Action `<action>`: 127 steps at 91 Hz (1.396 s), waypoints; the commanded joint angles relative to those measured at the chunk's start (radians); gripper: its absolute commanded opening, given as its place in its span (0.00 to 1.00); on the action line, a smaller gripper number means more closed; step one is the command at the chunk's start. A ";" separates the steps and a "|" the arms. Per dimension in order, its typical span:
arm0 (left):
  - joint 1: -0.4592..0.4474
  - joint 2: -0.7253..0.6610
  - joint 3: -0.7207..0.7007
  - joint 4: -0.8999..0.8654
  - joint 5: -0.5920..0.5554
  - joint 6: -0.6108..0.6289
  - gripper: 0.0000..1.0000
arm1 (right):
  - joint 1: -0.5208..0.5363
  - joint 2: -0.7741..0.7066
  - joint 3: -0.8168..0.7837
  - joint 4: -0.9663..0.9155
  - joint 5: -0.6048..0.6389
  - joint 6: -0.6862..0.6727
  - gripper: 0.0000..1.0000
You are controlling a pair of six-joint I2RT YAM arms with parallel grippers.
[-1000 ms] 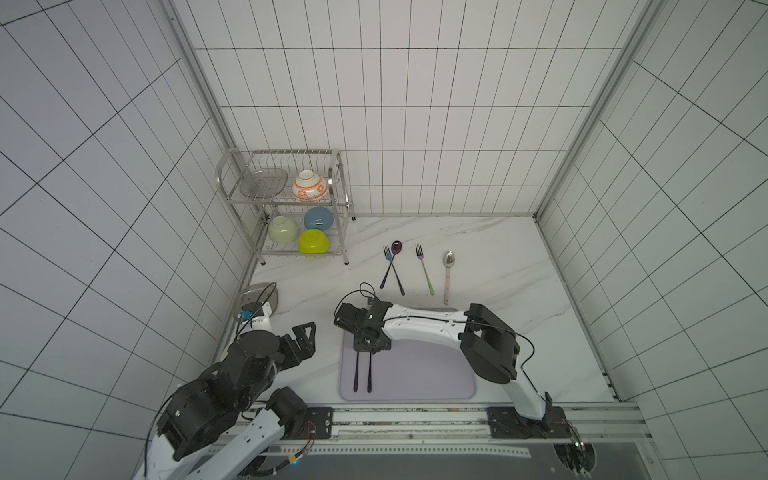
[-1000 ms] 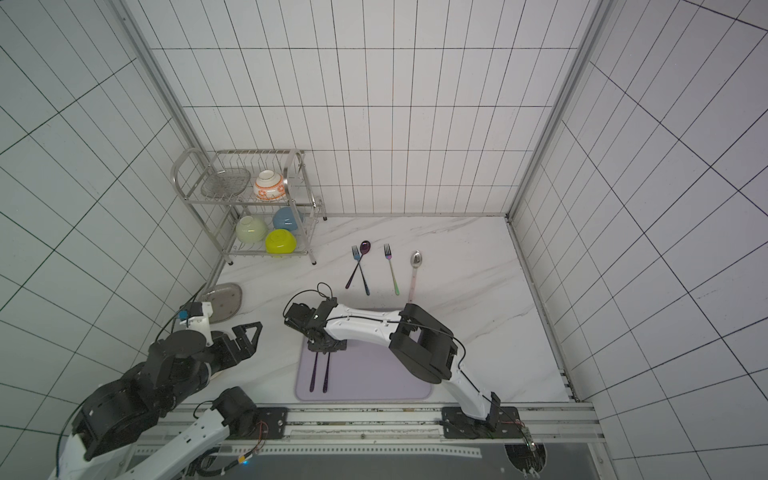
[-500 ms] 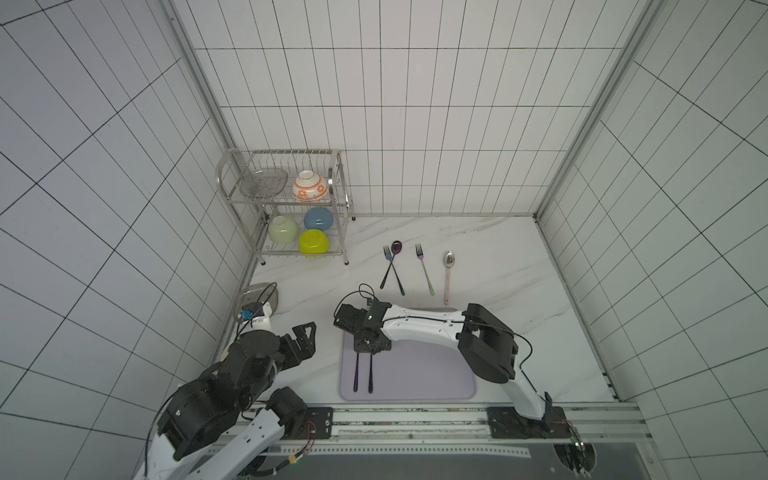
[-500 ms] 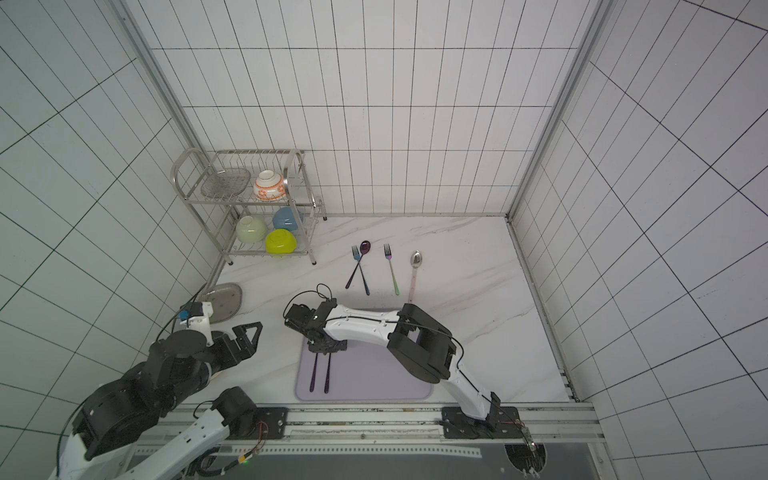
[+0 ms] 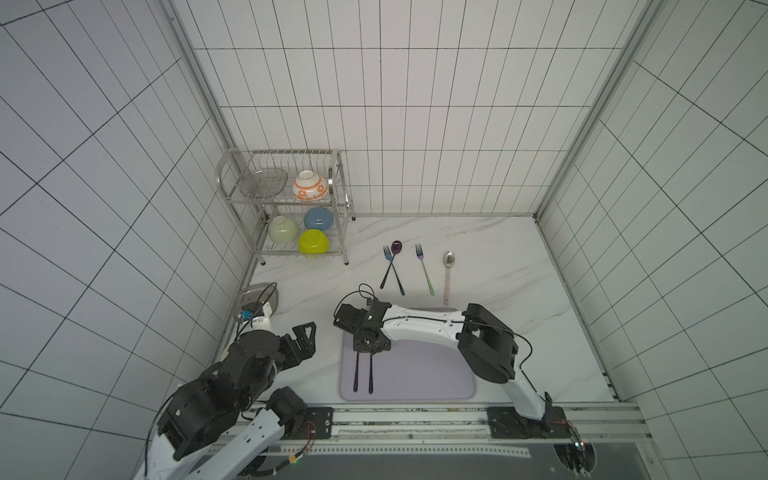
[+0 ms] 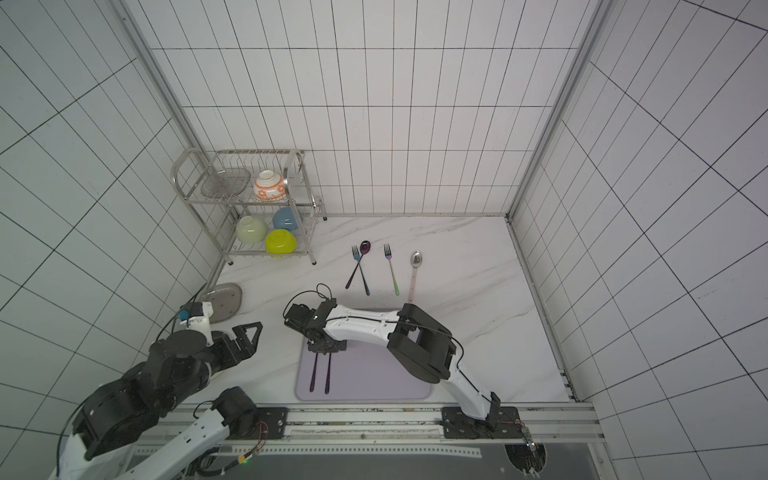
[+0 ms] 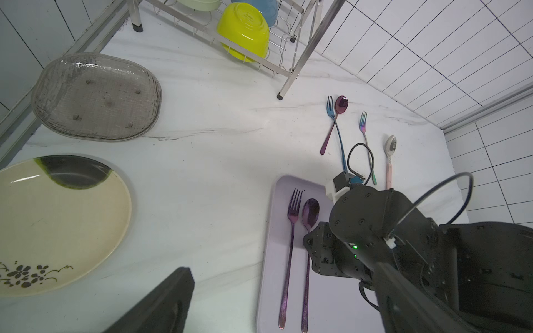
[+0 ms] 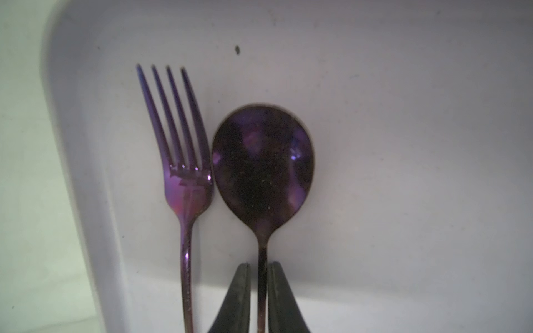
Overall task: Set the spoon and fork side by side
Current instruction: Place the spoon on the tray, then pick up the fork at the center of the board.
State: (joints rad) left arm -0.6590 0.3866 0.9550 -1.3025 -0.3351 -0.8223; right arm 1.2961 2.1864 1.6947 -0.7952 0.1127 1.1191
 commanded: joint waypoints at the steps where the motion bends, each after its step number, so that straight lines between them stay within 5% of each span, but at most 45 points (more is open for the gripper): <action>1: 0.004 0.006 -0.007 0.001 0.005 0.011 0.98 | 0.000 0.026 0.013 -0.016 0.006 0.013 0.17; 42: 0.003 0.027 -0.005 0.003 0.014 0.020 0.98 | -0.054 -0.202 -0.020 -0.057 0.124 -0.136 0.38; 72: 0.004 0.141 -0.007 0.030 0.073 0.036 0.98 | -0.382 -0.356 -0.123 -0.040 -0.035 -0.531 0.44; 92: 0.003 0.244 -0.047 0.111 0.167 0.020 0.98 | -0.569 -0.193 0.039 -0.074 -0.136 -0.763 0.48; 127: 0.003 0.369 -0.045 0.191 0.186 0.002 0.98 | -0.645 0.220 0.522 -0.117 -0.272 -0.947 0.47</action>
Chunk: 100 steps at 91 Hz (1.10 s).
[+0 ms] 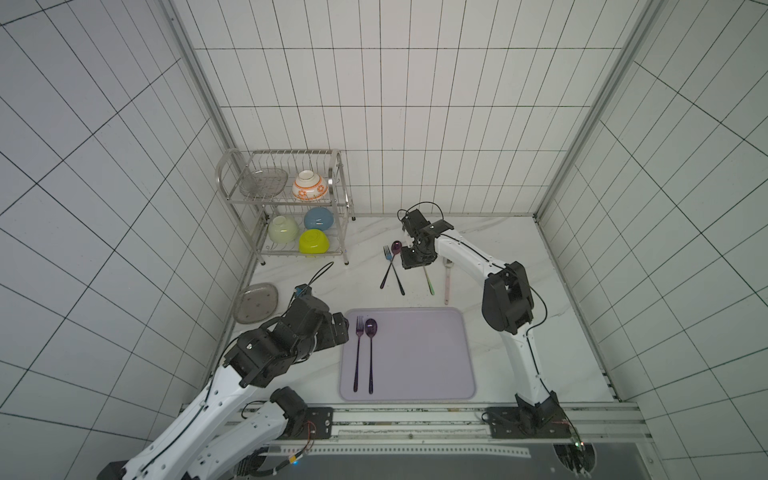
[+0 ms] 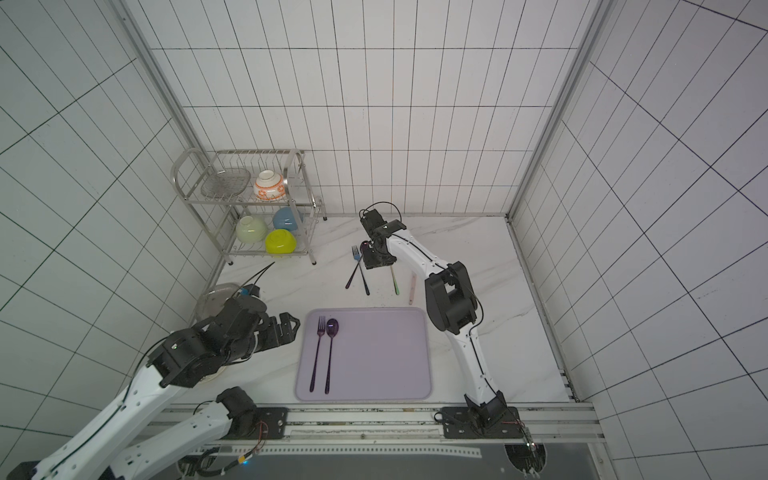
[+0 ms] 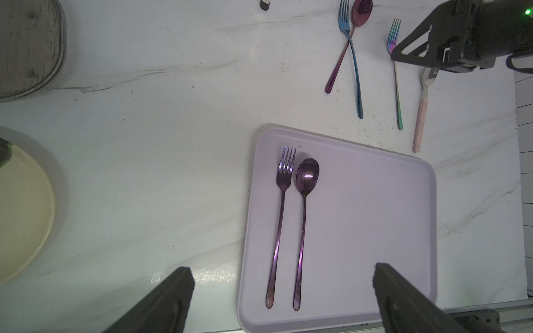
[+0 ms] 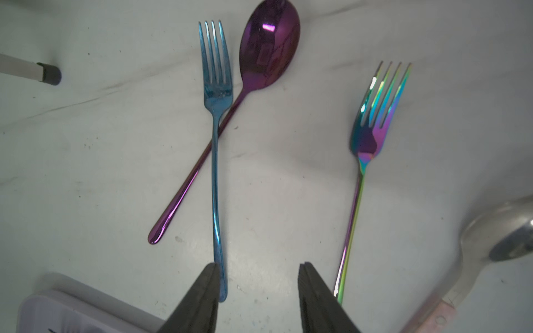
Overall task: Set the spoon and fork side by side
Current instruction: Pick up the fork at the center of the board.
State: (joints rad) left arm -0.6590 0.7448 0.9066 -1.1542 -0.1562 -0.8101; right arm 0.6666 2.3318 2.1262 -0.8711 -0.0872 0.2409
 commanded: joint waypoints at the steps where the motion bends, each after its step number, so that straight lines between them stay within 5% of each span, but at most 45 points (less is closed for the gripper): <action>1: 0.004 0.012 0.003 0.042 0.006 -0.011 0.98 | -0.017 0.083 0.101 -0.041 -0.078 -0.069 0.47; 21: 0.004 0.007 0.000 0.039 -0.029 -0.022 0.98 | -0.020 0.209 0.226 -0.037 -0.134 -0.039 0.42; 55: 0.003 0.005 0.005 0.027 -0.068 -0.030 0.98 | -0.013 0.249 0.175 -0.030 -0.147 -0.031 0.29; 100: 0.010 0.005 -0.004 0.035 -0.076 -0.007 0.98 | 0.027 0.266 0.156 -0.093 -0.022 -0.043 0.32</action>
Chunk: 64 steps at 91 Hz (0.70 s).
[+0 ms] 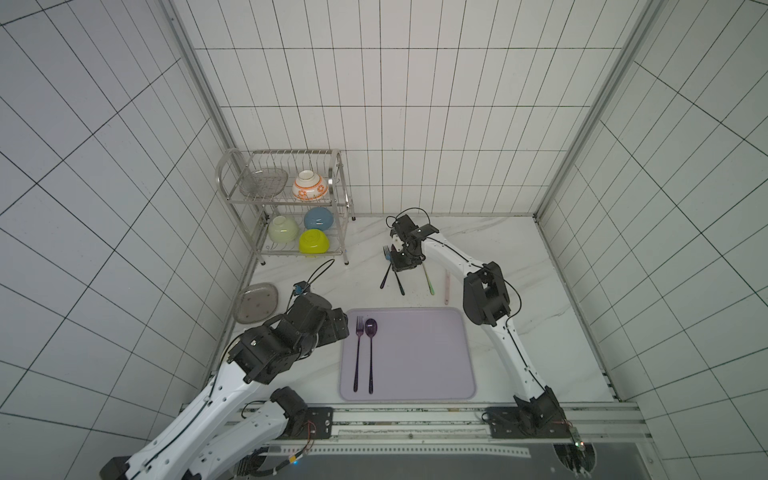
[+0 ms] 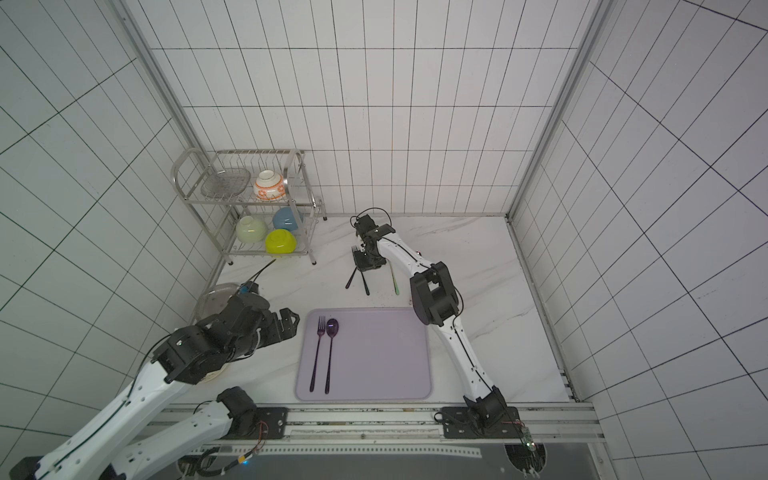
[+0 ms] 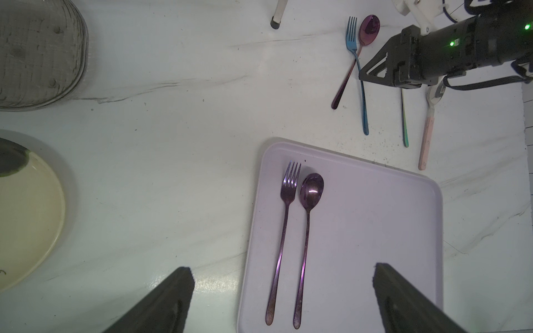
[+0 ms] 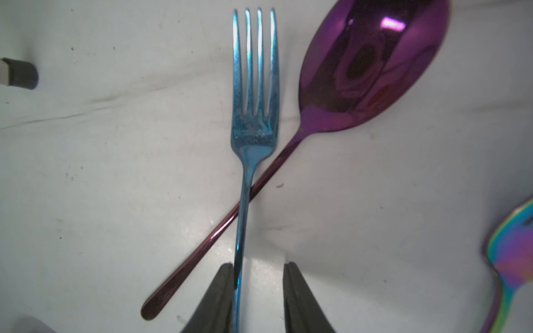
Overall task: Set the spoon and fork side by side
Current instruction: Pick up the fork at the center of the board.
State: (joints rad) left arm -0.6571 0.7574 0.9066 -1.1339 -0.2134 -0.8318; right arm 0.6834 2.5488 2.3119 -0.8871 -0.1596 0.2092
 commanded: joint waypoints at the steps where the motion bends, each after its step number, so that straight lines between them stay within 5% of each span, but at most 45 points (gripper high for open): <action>1: 0.009 -0.007 -0.005 0.015 -0.018 0.016 0.99 | 0.010 0.048 -0.030 -0.078 0.050 -0.011 0.32; 17: 0.016 -0.010 -0.006 0.022 -0.011 0.026 0.98 | 0.018 0.028 -0.028 -0.079 0.056 -0.011 0.31; 64: 0.024 -0.061 -0.003 0.003 -0.015 0.022 0.98 | 0.021 -0.050 -0.041 -0.153 0.168 -0.054 0.00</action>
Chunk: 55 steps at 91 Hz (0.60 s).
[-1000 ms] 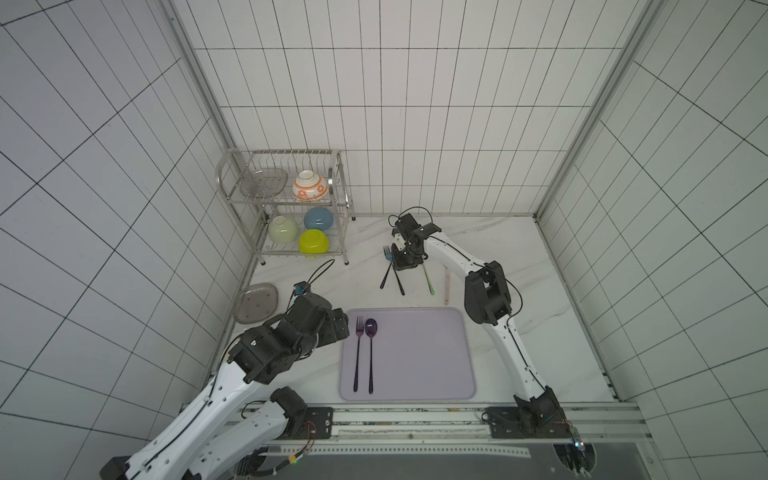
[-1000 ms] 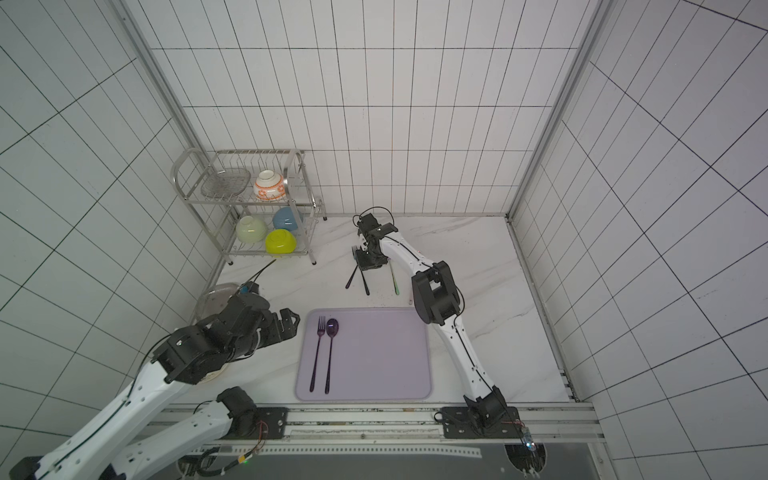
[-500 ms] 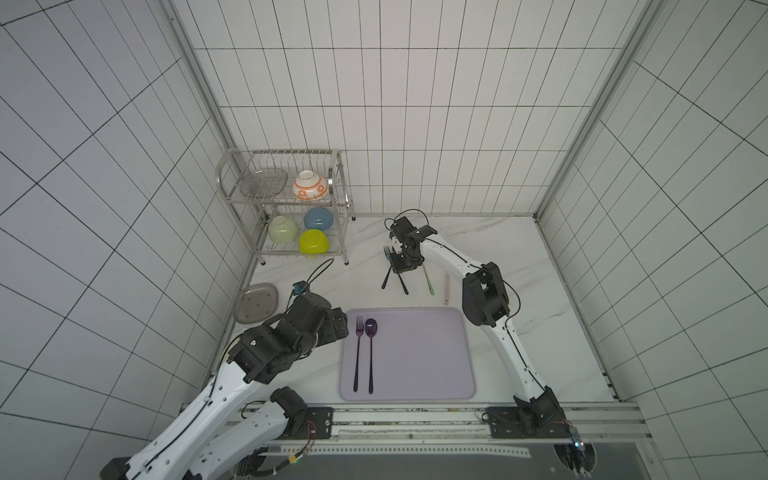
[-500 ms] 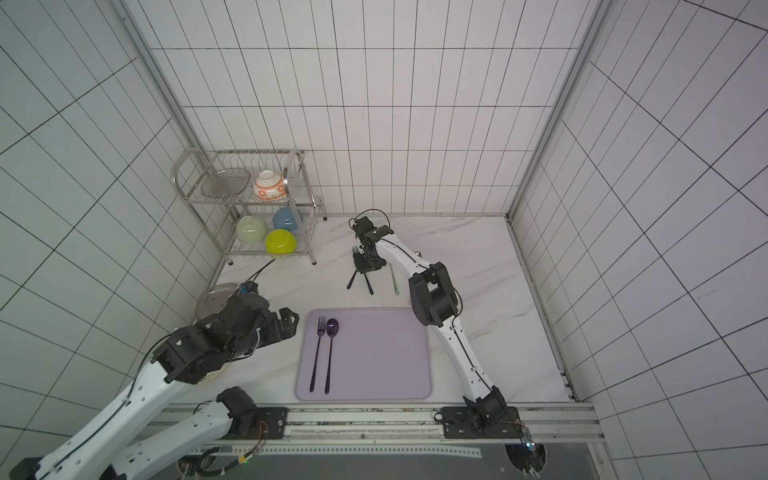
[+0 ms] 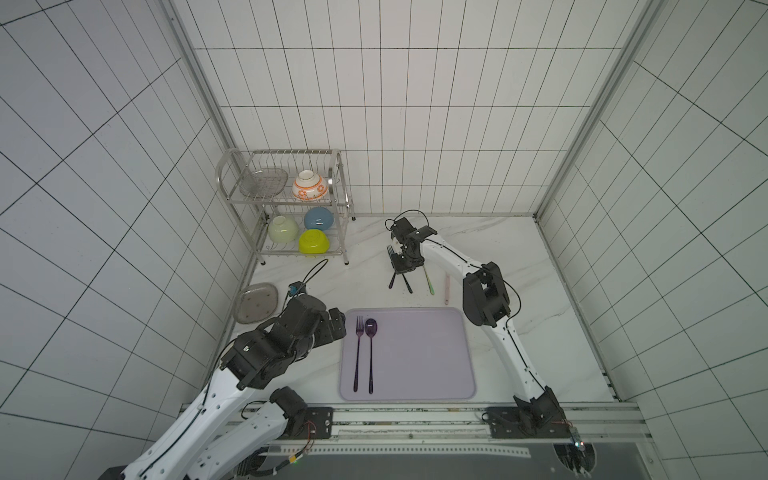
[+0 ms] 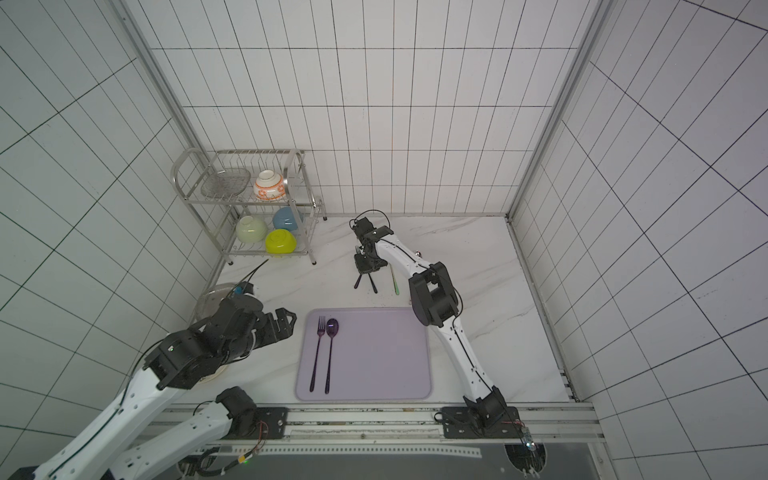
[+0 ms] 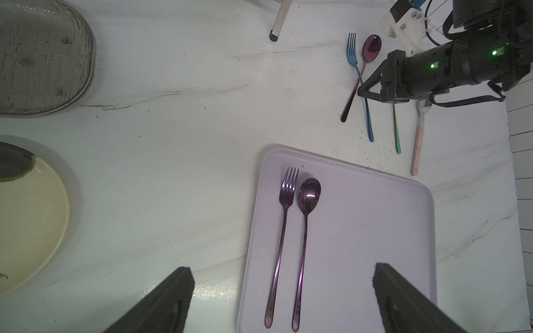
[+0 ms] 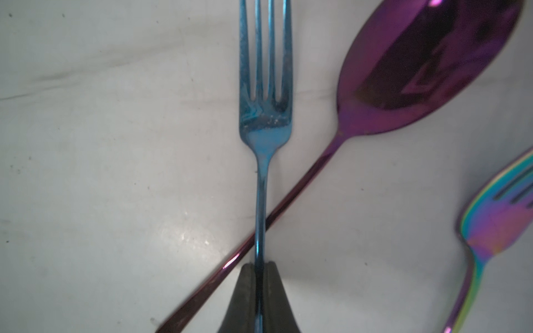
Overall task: Set the spoon and fork side by side
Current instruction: Pick up the fork at the center of the board, then place the fork on the tray.
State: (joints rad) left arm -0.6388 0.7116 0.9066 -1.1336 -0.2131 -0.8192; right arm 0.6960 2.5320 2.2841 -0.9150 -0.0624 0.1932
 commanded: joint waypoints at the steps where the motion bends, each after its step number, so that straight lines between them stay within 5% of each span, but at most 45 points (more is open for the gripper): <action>1: 0.005 -0.016 -0.002 0.002 -0.016 0.009 0.98 | 0.008 -0.038 -0.010 -0.131 0.075 -0.042 0.00; 36: 0.005 -0.059 0.002 -0.012 -0.034 0.007 0.98 | 0.005 -0.248 -0.108 -0.290 0.120 -0.098 0.00; 55: 0.006 -0.080 0.002 -0.035 -0.053 0.010 0.98 | 0.042 -0.478 -0.364 -0.221 0.110 0.116 0.00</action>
State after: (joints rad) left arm -0.6384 0.6518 0.9066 -1.1500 -0.2390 -0.8192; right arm 0.6998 2.1674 2.0377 -1.1465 0.0395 0.1703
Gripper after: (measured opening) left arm 0.984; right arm 0.066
